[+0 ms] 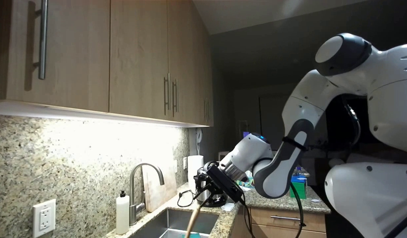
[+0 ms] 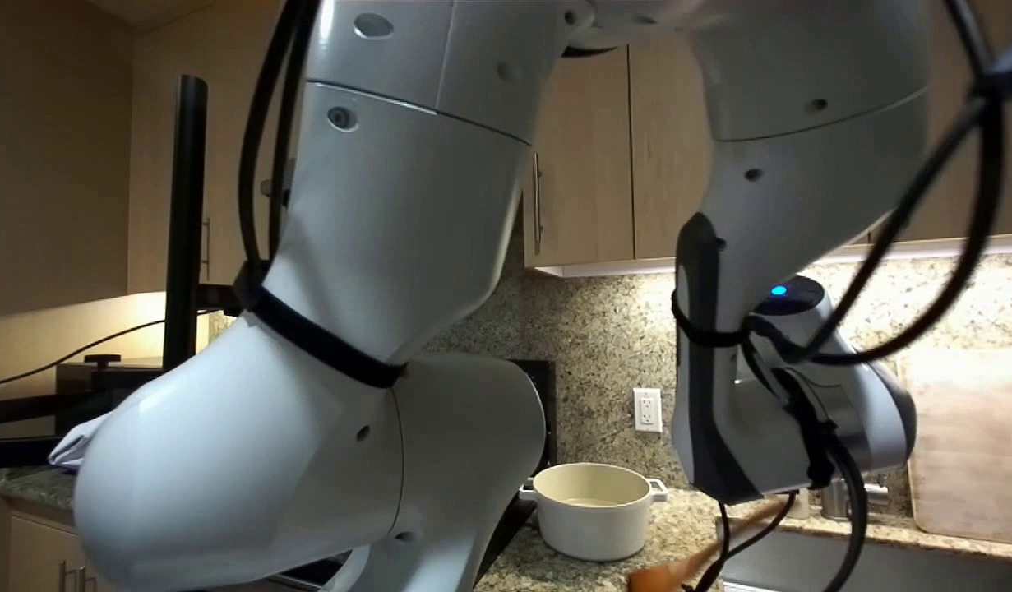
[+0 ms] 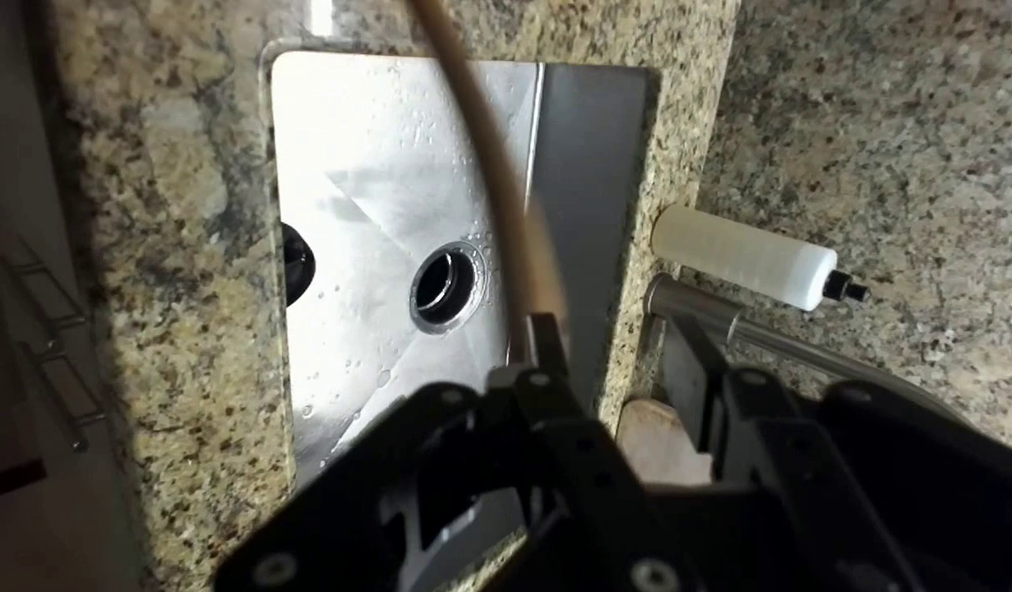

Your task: Use the cooking stick to stir the contents in the white pot

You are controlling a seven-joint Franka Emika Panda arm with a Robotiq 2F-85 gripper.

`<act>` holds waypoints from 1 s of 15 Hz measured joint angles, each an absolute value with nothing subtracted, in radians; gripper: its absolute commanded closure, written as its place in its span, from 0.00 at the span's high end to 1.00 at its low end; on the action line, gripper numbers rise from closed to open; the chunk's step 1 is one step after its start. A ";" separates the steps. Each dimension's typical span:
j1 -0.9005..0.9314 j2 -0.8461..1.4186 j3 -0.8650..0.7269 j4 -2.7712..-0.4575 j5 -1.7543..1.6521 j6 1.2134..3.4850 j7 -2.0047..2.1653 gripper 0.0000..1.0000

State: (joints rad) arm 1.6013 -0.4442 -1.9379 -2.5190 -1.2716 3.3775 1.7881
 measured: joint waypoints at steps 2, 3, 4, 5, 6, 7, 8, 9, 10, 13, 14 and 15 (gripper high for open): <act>1.628 -0.567 -1.962 -2.474 -1.321 3.307 1.702 0.81; 1.636 -0.625 -1.962 -2.458 -1.311 3.279 1.634 0.88; 1.645 -0.681 -1.961 -2.444 -1.291 3.254 1.564 0.93; 1.654 -0.732 -1.960 -2.432 -1.264 3.238 1.495 0.99; 1.657 -0.781 -1.956 -2.422 -1.235 3.226 1.425 1.00; 1.657 -0.825 -1.948 -2.415 -1.199 3.219 1.357 1.00; 1.651 -0.873 -1.934 -2.403 -1.191 3.200 1.313 1.00; 1.640 -0.923 -1.914 -2.391 -1.191 3.170 1.284 1.00; 1.628 -0.973 -1.893 -2.380 -1.191 3.138 1.253 1.00; 1.583 -1.112 -1.834 -2.357 -1.177 3.032 1.146 1.00; 1.571 -1.146 -1.818 -2.353 -1.168 2.996 1.109 1.00; 1.562 -1.174 -1.806 -2.350 -1.160 2.970 1.081 1.00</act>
State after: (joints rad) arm 1.5621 -1.1740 -1.8059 -2.3499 -1.1602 2.9703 1.0814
